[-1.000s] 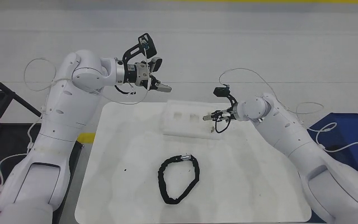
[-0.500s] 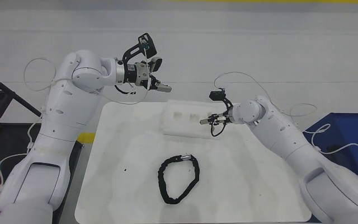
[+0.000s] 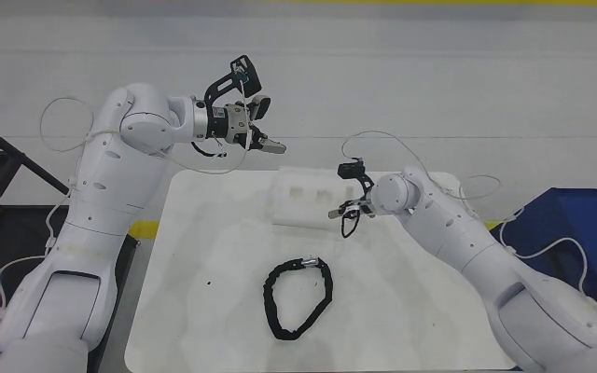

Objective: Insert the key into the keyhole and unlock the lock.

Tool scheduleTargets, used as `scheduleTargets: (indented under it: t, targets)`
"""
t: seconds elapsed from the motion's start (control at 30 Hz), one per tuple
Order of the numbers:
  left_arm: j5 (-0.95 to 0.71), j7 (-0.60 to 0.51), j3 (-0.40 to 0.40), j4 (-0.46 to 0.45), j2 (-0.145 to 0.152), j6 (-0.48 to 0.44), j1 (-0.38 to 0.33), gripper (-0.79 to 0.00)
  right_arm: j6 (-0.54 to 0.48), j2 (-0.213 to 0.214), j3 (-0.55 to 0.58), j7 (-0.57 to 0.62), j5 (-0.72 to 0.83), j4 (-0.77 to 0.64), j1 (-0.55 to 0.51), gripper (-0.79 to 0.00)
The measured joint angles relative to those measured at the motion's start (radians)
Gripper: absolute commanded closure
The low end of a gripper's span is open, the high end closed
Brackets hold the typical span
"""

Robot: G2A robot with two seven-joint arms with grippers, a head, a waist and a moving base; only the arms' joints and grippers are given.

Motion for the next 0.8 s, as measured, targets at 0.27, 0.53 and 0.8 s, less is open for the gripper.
scheduleTargets:
  t: [0.27,0.53,0.8]
  targets:
    - [0.000,0.000,0.000,0.000,0.000,0.000,0.000,-0.785,0.024,-0.017,0.005,0.017,-0.029,0.010,-0.003,-0.431]
    - [0.000,0.000,0.000,0.000,0.000,0.000,0.000,-0.785,0.067,-0.032,0.008,0.024,-0.076,0.040,0.004,-0.431]
    - [0.000,0.000,0.000,0.000,0.000,0.000,0.000,-0.785,0.092,-0.050,0.011,0.036,-0.108,0.066,0.001,-0.351]
